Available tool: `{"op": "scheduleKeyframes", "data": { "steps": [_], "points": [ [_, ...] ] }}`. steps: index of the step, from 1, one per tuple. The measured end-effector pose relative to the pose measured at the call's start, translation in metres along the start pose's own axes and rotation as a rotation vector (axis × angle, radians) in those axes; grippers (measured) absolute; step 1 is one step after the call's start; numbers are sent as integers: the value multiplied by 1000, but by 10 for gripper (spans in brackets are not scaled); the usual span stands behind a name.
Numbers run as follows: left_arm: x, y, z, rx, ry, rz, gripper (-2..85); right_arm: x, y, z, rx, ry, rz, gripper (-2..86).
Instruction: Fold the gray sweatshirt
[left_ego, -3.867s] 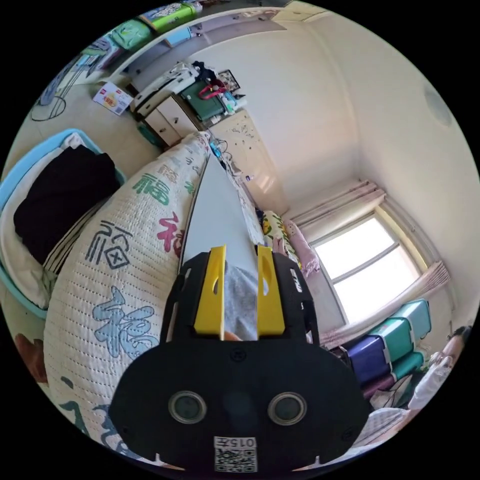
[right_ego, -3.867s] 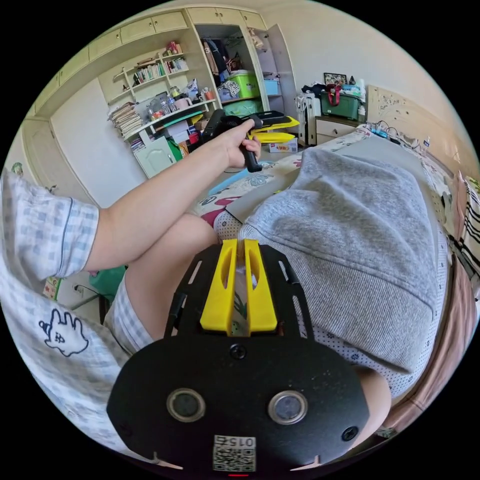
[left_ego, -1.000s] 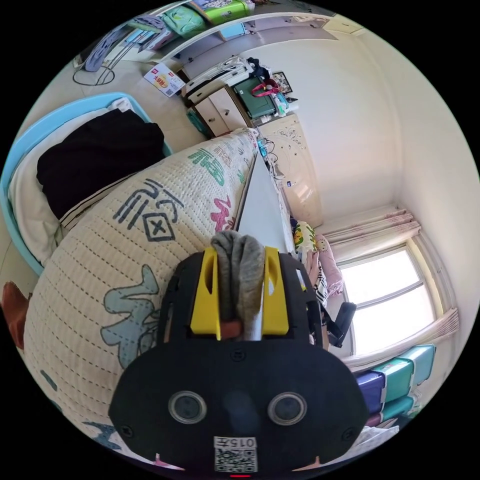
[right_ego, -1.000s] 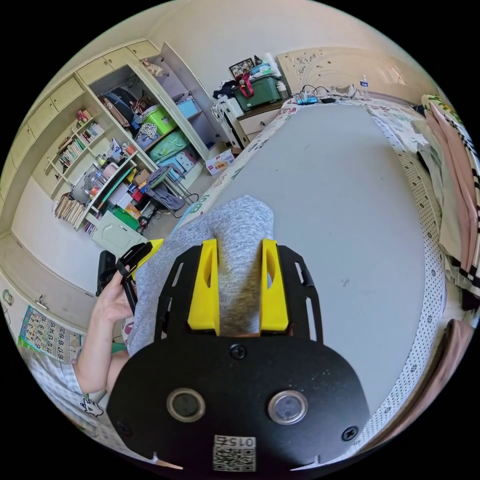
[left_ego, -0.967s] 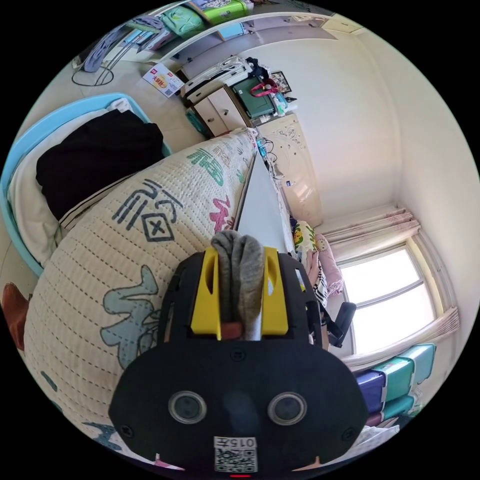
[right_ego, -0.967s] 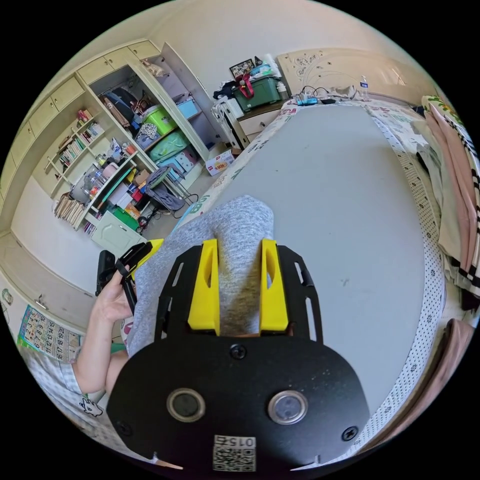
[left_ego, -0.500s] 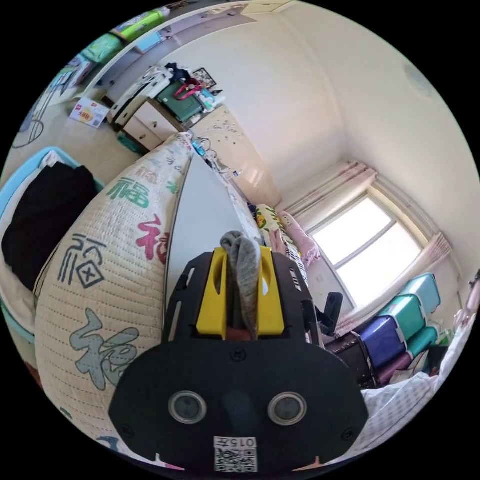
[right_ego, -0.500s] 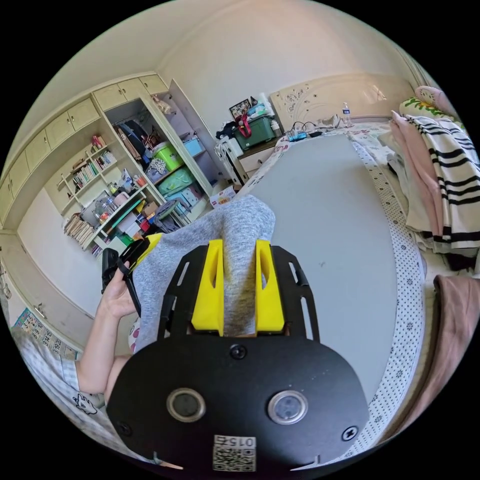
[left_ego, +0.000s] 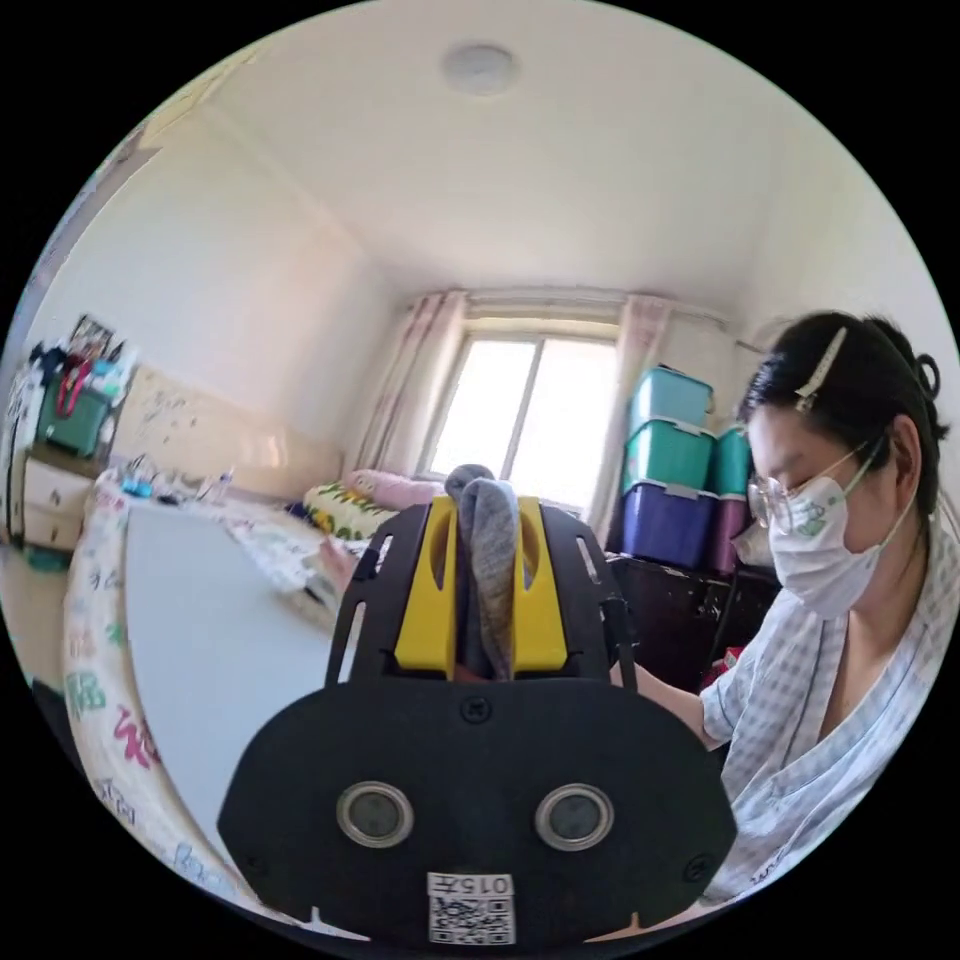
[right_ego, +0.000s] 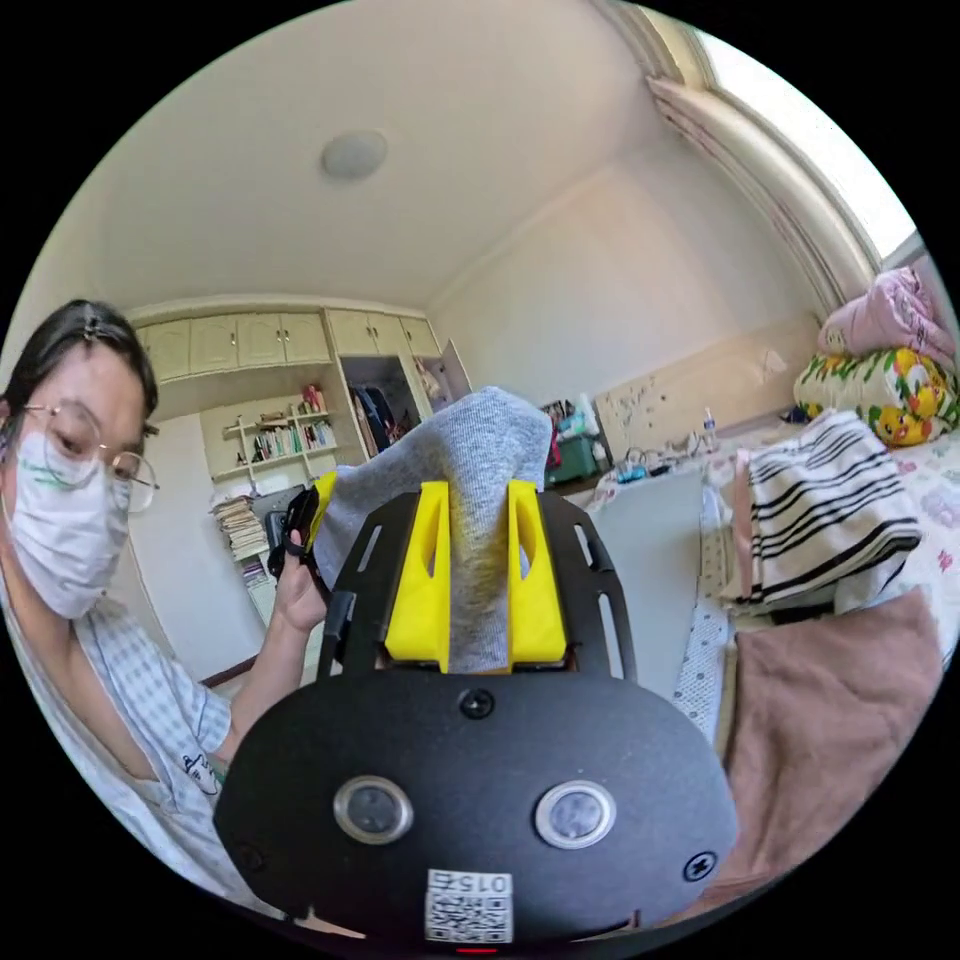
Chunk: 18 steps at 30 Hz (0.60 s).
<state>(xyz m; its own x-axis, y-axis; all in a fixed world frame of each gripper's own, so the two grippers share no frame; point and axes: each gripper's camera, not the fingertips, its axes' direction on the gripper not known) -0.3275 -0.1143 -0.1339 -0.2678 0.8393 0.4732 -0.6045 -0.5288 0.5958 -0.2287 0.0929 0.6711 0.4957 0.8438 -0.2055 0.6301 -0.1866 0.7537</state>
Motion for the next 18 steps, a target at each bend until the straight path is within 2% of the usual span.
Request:
{"op": "scheduleKeyframes", "data": {
  "steps": [6, 11, 15, 18],
  "points": [
    [77, 6, 83, 4, 177, 56, 79, -45, -68, -158, 112, 185, -131, 90],
    [95, 38, 182, -43, 266, -49, 80, -36, -123, -243, 71, 370, -107, 89],
    [68, 84, 258, -131, 205, -148, 81, 26, -144, -242, -59, 499, -40, 91],
    [13, 145, 329, -263, 115, -276, 82, 127, -138, -200, -237, 600, 92, 96]
  ]
}}
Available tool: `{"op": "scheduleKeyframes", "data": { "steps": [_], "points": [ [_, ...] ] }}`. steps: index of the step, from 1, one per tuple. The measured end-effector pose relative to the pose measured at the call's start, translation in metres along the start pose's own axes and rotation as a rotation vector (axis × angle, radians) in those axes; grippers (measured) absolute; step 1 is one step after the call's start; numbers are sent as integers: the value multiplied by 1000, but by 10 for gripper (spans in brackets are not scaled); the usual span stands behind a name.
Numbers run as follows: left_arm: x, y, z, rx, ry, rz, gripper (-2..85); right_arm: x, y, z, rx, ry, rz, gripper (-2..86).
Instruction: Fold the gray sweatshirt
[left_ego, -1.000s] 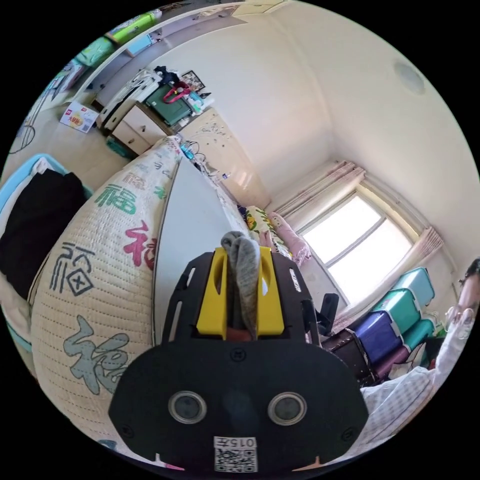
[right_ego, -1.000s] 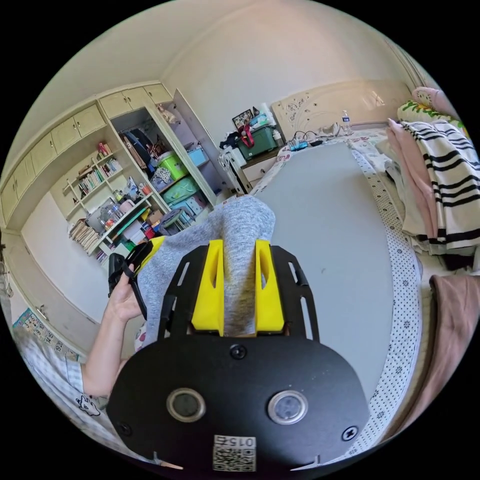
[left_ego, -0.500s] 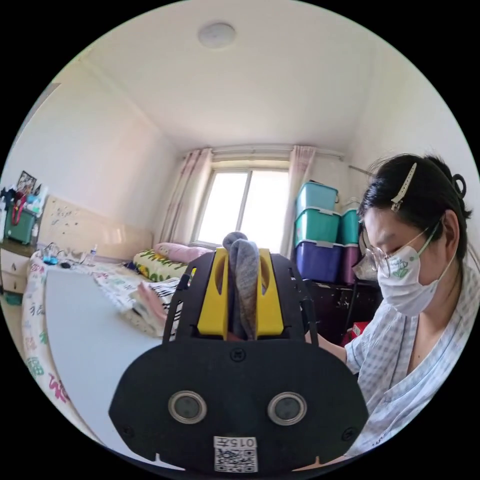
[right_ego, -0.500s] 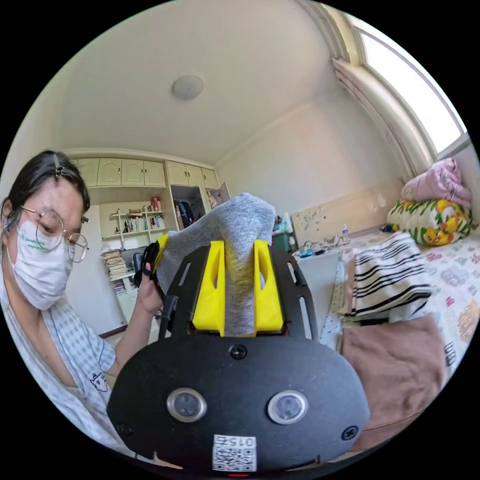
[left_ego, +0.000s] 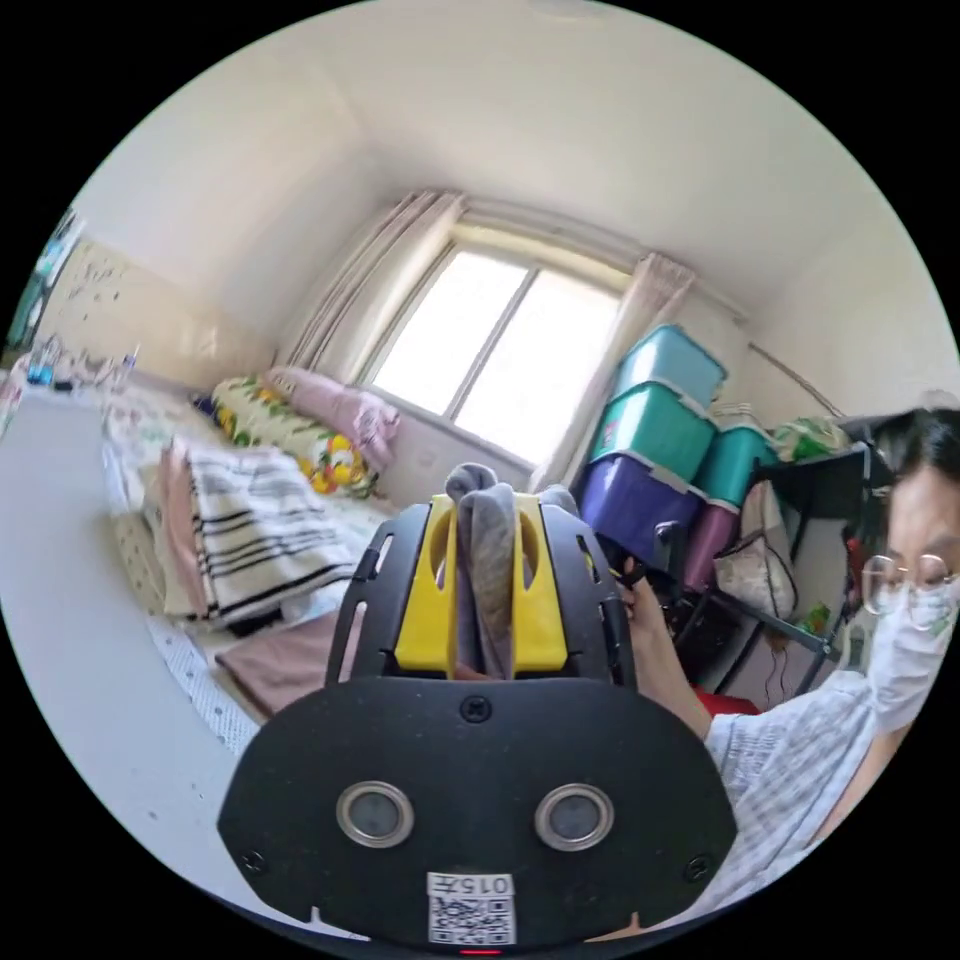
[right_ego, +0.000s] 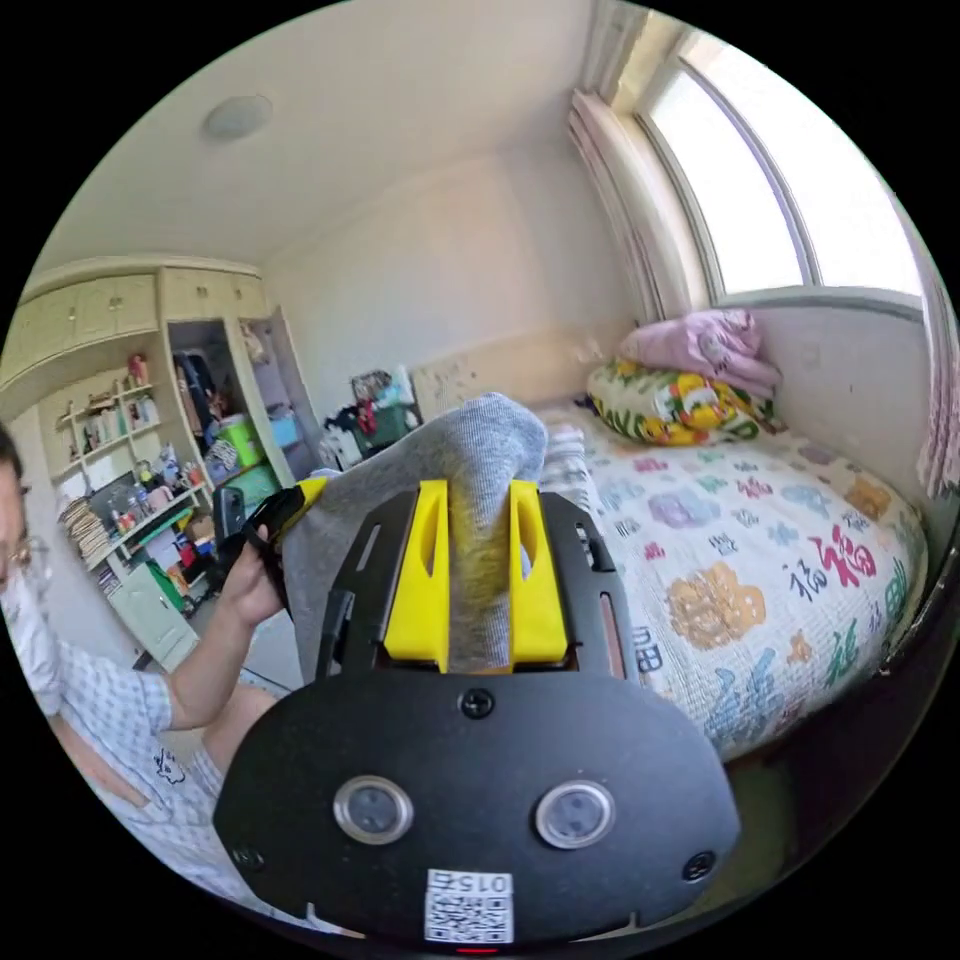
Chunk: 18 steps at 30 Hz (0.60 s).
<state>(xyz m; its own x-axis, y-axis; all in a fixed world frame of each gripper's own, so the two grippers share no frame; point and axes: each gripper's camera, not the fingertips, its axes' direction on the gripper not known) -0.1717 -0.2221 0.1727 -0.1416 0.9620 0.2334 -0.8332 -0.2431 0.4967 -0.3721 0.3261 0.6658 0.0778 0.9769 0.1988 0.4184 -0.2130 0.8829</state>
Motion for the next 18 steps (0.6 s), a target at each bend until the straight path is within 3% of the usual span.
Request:
{"op": "scheduleKeyframes", "data": {
  "steps": [5, 7, 10, 15, 18],
  "points": [
    [-175, 74, 133, -394, -411, -309, 81, 74, 33, 215, -326, 300, 134, 71],
    [-197, 89, 150, -415, -470, -265, 79, 81, 66, 271, -408, 334, 118, 66],
    [-214, 87, 161, -459, -449, -207, 82, 66, 105, 277, -214, 422, 70, 54],
    [-241, 61, 168, -565, -361, -179, 82, 49, 111, 291, -206, 473, 13, 54],
    [-250, 38, 155, -453, -399, -155, 63, 37, 116, 299, -195, 515, -15, 53]
  ]
}}
